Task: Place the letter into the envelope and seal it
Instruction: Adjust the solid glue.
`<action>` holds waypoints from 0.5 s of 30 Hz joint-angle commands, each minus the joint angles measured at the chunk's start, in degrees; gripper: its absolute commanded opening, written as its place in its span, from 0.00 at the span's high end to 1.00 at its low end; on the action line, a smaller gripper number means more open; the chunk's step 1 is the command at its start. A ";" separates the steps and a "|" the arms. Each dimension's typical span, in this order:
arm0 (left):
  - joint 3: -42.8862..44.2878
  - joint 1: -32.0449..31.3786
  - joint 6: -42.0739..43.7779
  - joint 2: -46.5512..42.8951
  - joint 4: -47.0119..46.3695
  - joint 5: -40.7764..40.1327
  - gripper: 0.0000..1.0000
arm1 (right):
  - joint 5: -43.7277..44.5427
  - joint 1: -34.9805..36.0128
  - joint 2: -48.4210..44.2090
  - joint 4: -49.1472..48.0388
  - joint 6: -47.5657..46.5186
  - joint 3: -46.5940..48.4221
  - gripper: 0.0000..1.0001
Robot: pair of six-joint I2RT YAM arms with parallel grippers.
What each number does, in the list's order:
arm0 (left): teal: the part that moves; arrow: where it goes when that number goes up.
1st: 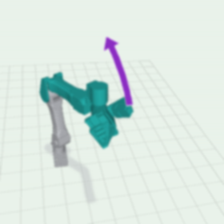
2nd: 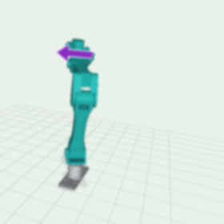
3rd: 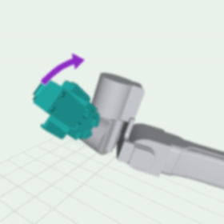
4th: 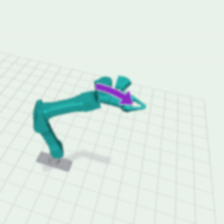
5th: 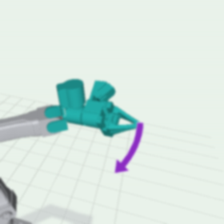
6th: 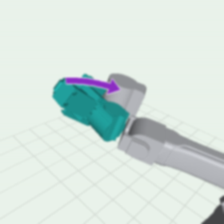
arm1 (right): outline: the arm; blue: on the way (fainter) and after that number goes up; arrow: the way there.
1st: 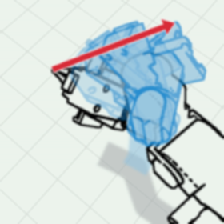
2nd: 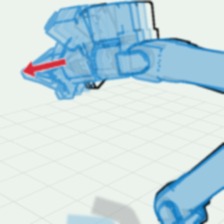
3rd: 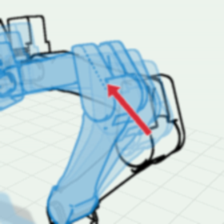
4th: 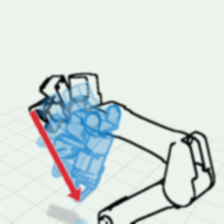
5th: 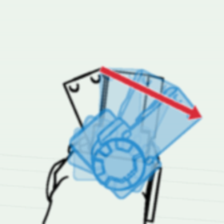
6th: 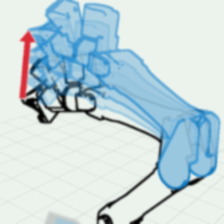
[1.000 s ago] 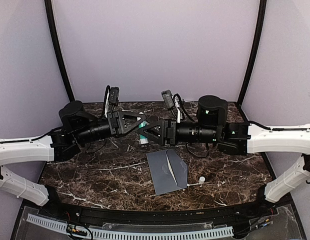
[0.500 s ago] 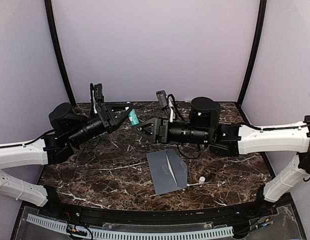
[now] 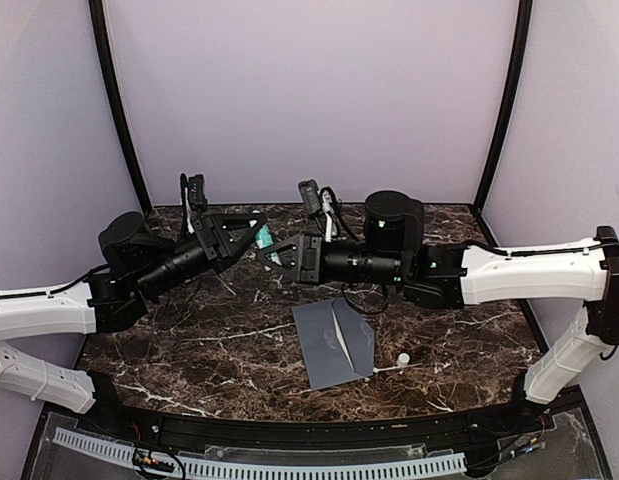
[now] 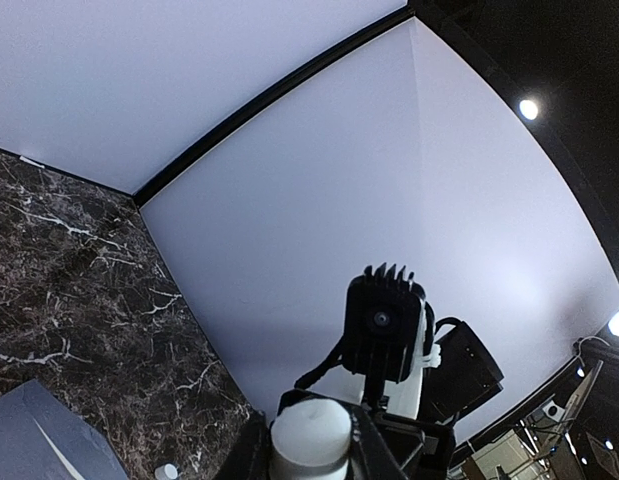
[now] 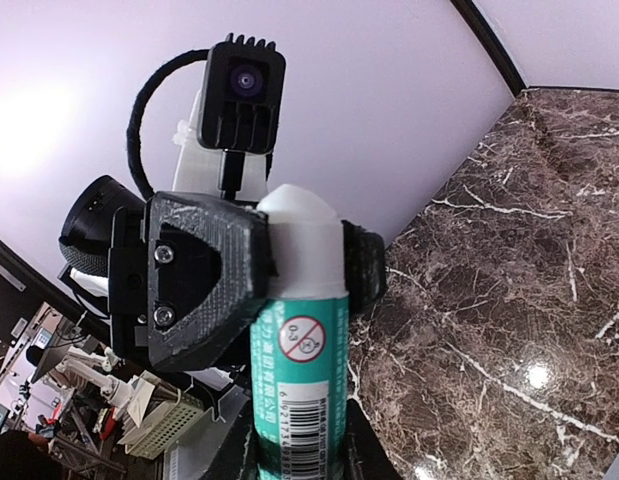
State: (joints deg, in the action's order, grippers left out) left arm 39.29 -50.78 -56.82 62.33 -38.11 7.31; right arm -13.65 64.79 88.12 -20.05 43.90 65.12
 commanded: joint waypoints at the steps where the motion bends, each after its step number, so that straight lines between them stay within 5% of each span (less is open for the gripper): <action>1: -1.09 -0.19 -0.13 -1.92 -0.98 1.63 0.88 | 0.93 0.27 -0.86 -2.56 0.13 0.30 0.83; 5: -1.48 -0.12 0.05 -2.74 1.00 3.76 0.41 | 1.51 0.15 -2.73 -3.19 -0.20 -1.49 0.87; 7: -1.42 0.24 0.33 -3.45 2.91 5.54 0.30 | 1.37 -0.08 -3.75 -1.94 -1.06 -1.91 0.88; 15: 3.33 2.91 7.33 -4.78 16.34 18.74 0.16 | -3.54 -2.52 -8.63 11.94 -9.54 0.06 0.89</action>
State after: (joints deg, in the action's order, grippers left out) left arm 38.68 -48.69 -55.00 58.41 -29.50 17.08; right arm -13.98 63.77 82.37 -14.85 39.66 63.20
